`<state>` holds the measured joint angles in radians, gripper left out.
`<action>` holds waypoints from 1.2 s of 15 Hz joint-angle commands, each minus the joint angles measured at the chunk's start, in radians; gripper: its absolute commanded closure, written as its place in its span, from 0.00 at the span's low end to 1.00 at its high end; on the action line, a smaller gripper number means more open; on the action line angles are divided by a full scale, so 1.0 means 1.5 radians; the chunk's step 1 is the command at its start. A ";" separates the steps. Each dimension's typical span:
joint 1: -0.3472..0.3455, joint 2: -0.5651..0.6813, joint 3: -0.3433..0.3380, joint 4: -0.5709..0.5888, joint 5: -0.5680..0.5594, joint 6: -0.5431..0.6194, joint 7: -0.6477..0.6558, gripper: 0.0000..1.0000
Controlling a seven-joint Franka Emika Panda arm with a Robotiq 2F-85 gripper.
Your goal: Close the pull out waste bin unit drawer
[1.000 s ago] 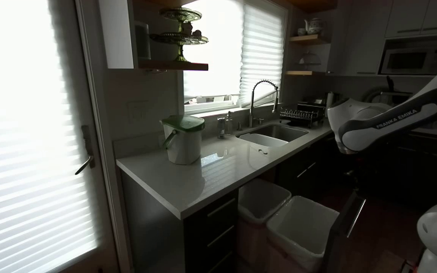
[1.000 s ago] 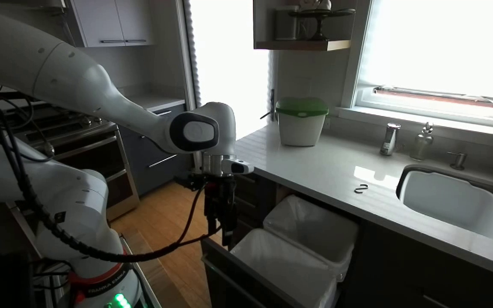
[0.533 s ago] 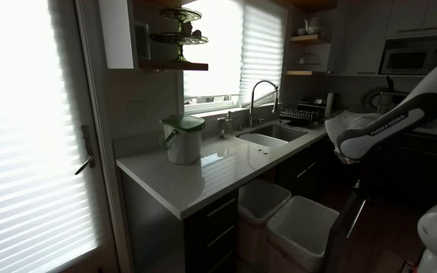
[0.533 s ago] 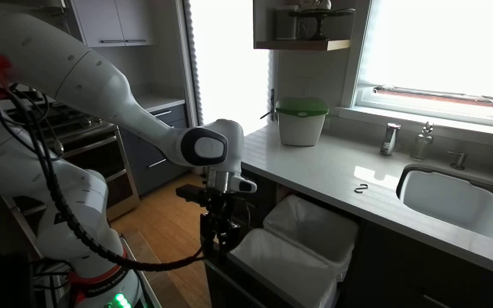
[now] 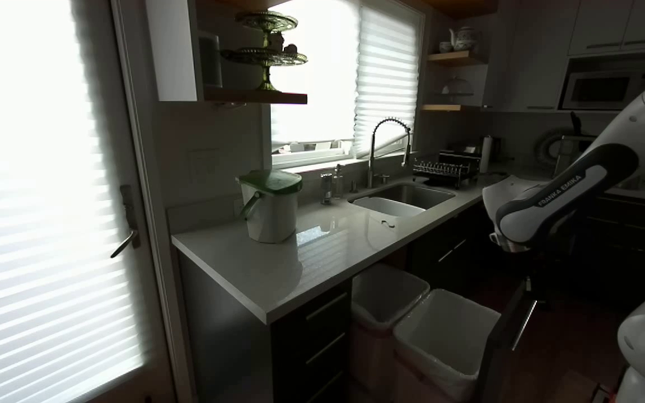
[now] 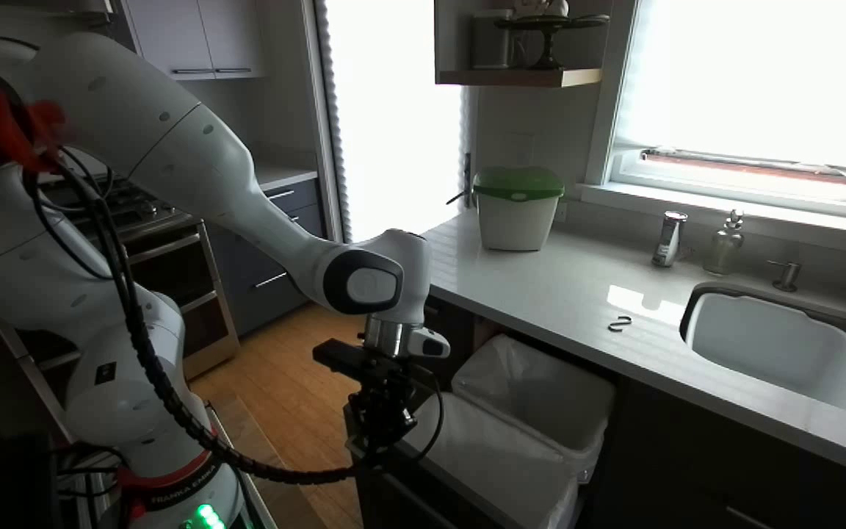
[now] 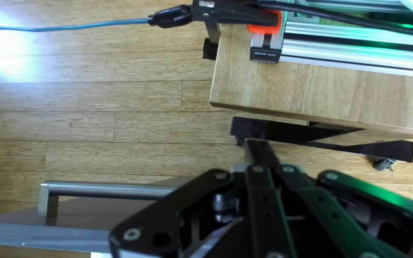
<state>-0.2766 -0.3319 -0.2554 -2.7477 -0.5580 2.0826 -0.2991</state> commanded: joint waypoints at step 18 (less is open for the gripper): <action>0.013 0.159 -0.012 0.044 0.166 0.202 -0.055 1.00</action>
<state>-0.2687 -0.1212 -0.2648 -2.6921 -0.3698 2.3177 -0.3456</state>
